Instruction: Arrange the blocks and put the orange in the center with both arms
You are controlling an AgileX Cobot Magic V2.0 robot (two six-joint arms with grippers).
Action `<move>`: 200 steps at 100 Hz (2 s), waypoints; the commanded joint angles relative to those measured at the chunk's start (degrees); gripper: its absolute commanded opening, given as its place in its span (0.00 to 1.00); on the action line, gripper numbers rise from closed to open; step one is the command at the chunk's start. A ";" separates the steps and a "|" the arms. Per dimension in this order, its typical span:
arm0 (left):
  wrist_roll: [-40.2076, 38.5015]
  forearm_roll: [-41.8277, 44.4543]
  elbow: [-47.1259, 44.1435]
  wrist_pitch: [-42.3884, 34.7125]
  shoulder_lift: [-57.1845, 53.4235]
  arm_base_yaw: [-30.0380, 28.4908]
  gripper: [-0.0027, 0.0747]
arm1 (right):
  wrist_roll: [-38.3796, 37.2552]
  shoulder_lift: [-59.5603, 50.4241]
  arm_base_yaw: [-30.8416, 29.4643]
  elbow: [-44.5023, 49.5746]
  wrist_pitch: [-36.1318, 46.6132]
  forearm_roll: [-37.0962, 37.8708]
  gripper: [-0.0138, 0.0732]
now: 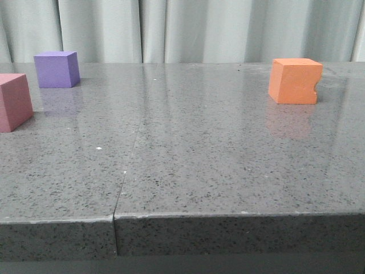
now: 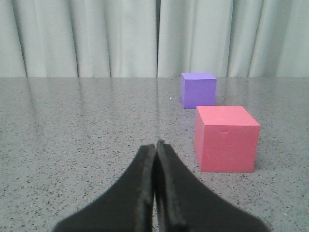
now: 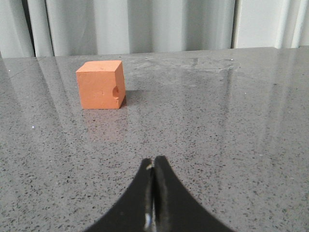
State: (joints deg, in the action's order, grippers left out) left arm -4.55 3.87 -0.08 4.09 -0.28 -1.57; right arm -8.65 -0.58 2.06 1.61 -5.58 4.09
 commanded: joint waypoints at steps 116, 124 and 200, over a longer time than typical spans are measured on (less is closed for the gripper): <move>-0.14 -0.51 -2.22 -4.68 -1.66 -0.03 0.01 | 0.22 0.98 -0.39 -6.45 -1.23 -2.86 0.08; -0.14 -0.51 -2.22 -4.68 -1.66 -0.03 0.01 | 0.22 3.13 -0.39 -9.73 -4.17 -2.86 0.08; -0.14 -0.51 -2.22 -4.68 -1.66 -0.03 0.01 | 0.22 43.18 -0.34 -47.42 -23.19 -3.03 0.12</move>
State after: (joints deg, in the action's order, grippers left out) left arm -4.55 3.87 -0.08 4.09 -0.28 -1.57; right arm -8.65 37.90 2.06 -40.45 -29.74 1.21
